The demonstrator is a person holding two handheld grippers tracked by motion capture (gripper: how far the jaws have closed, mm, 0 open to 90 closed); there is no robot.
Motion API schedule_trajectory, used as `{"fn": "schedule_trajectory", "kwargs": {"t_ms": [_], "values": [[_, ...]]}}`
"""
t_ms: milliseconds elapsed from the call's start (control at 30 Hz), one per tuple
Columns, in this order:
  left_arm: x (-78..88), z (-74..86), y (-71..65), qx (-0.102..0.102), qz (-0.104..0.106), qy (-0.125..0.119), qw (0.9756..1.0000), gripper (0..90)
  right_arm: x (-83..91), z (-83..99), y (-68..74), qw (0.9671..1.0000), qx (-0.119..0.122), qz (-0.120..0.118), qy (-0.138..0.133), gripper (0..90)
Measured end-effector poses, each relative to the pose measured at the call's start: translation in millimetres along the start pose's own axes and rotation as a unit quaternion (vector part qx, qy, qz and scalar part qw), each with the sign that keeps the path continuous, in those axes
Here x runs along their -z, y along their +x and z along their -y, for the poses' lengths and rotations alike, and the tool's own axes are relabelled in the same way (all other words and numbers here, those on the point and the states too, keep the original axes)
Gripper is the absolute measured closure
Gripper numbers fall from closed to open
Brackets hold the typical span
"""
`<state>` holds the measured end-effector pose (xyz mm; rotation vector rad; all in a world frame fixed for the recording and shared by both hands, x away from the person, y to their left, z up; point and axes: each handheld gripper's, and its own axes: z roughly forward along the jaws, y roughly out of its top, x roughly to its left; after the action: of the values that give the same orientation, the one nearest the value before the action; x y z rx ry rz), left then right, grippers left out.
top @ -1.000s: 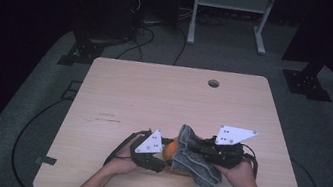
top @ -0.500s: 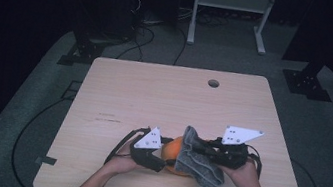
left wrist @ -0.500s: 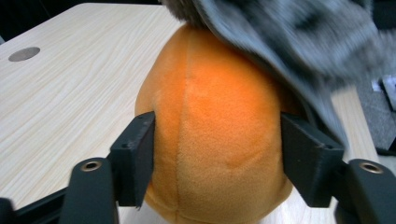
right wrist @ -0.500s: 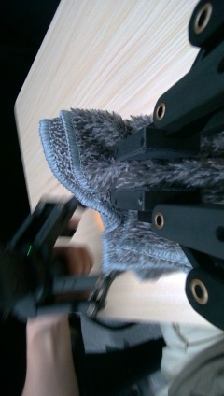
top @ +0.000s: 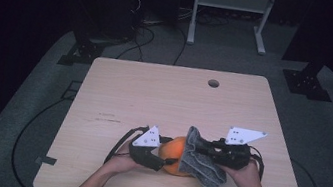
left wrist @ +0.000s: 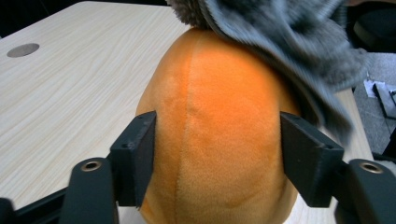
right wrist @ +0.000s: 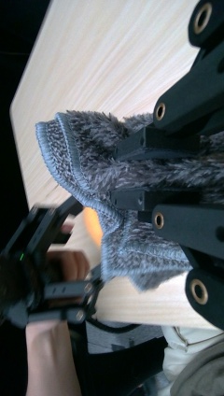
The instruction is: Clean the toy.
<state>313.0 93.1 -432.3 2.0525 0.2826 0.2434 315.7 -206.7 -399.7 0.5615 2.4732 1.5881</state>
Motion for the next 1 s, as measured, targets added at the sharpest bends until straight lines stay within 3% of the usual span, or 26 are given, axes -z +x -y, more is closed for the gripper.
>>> {"fn": "schedule_trajectory", "kwargs": {"t_ms": [33, 233, 333, 400, 433, 500, 567, 667, 800, 900, 1000], "values": [[-0.7, 1.3, 0.7, 0.001, 0.001, -0.001, 1.0000, 33.8, 3.6, 8.3, -5.3, 0.9998, -0.018, 0.005, -0.004, 77.2], [-0.6, 3.8, 1.2, -0.001, -0.003, 0.001, 1.0000, 36.5, 12.3, 19.7, -10.1, 0.9993, -0.022, 0.026, 0.014, 77.1], [-4.0, 2.0, -0.3, -0.001, -0.003, -0.001, 1.0000, 36.6, 14.9, 21.8, -12.4, 0.9991, -0.039, 0.018, 0.004, 77.0], [-4.8, 1.2, -1.0, -0.008, -0.003, 0.000, 1.0000, 36.8, 14.8, 19.9, -10.6, 0.9991, -0.039, 0.015, -0.003, 77.0], [-5.1, 0.8, -1.8, -0.013, 0.001, -0.001, 0.9999, 37.0, 14.3, 14.0, -5.4, 0.9992, -0.033, 0.000, -0.025, 77.0], [-4.6, 1.3, -2.0, -0.016, 0.001, -0.001, 0.9999, 37.0, 13.1, 11.2, -3.3, 0.9989, -0.031, -0.009, -0.035, 77.0], [-2.7, 3.3, -1.7, -0.013, 0.002, -0.001, 0.9999, 37.1, 8.7, 8.4, -1.0, 0.9995, -0.019, -0.004, -0.024, 77.0], [-0.4, 6.0, -1.2, -0.007, 0.001, -0.004, 1.0000, 37.1, 10.4, 18.9, -12.8, 0.9992, -0.034, 0.016, -0.010, 77.2], [-0.9, 5.9, -2.0, -0.009, 0.004, -0.005, 0.9999, 37.0, 17.4, 28.0, -18.3, 0.9982, -0.047, 0.036, 0.004, 77.2], [-1.5, 5.7, -2.9, -0.013, 0.005, -0.006, 0.9999, 37.0, 23.8, 28.2, -16.8, 0.9978, -0.057, 0.032, -0.012, 77.1], [-1.0, 6.0, -2.9, -0.014, 0.007, -0.006, 0.9999, 37.0, 20.8, 21.2, -12.2, 0.9985, -0.045, 0.027, -0.018, 77.1]]}}
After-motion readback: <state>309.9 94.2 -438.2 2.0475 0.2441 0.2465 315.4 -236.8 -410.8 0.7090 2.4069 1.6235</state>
